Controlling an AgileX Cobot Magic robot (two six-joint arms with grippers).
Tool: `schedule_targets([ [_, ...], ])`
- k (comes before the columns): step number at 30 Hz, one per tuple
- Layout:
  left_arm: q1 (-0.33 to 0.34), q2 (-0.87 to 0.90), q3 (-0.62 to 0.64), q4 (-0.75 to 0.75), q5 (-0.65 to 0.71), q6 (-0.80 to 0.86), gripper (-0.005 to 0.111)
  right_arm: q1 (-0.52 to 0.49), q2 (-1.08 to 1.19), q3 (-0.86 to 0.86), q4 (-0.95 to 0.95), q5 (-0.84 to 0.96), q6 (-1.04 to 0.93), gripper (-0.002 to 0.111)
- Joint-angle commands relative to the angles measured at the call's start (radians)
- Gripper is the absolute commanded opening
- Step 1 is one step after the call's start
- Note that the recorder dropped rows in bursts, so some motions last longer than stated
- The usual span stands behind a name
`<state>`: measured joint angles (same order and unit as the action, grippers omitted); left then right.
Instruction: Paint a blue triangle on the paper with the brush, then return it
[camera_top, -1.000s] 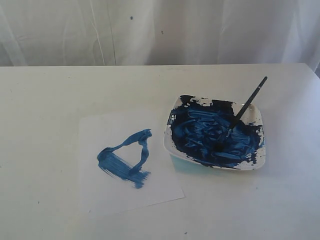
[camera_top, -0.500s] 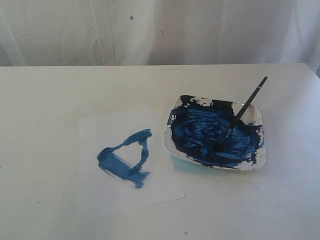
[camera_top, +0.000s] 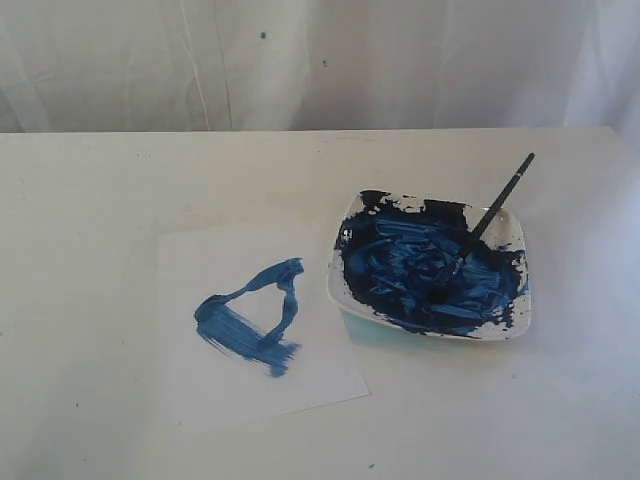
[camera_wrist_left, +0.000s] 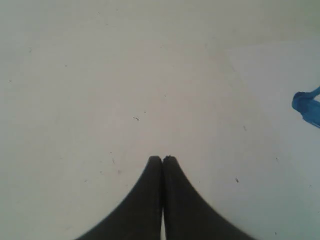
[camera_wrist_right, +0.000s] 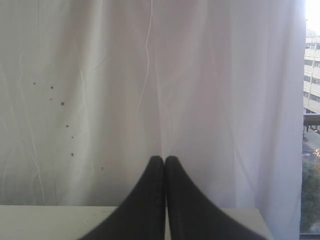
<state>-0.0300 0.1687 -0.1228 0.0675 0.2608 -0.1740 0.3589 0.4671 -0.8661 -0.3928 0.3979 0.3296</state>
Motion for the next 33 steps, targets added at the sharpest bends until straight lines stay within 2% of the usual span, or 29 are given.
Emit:
schedule_targets([
  [1,-0.043,-0.005,0.08,0.017,-0.165,-0.006,0.0,-0.01,-0.004,0.003,-0.003,-0.002,-0.012,0.0],
  [5,-0.043,-0.005,0.123,0.024,-0.311,-0.002,0.0,-0.01,-0.004,0.003,-0.003,-0.002,-0.012,0.0],
  [12,-0.041,-0.005,0.123,0.024,-0.225,0.107,0.0,-0.01,-0.004,0.003,-0.003,-0.002,-0.012,0.0],
  [19,-0.041,-0.079,0.123,0.022,-0.014,0.11,0.0,-0.01,-0.004,0.003,-0.003,-0.002,-0.012,0.0],
  [27,-0.041,-0.169,0.123,0.01,-0.014,0.092,0.0,-0.01,-0.004,0.003,-0.003,-0.002,-0.012,0.0],
  [33,-0.023,-0.169,0.123,-0.007,-0.014,0.039,0.0,-0.01,-0.004,0.003,-0.003,-0.004,-0.012,0.0],
])
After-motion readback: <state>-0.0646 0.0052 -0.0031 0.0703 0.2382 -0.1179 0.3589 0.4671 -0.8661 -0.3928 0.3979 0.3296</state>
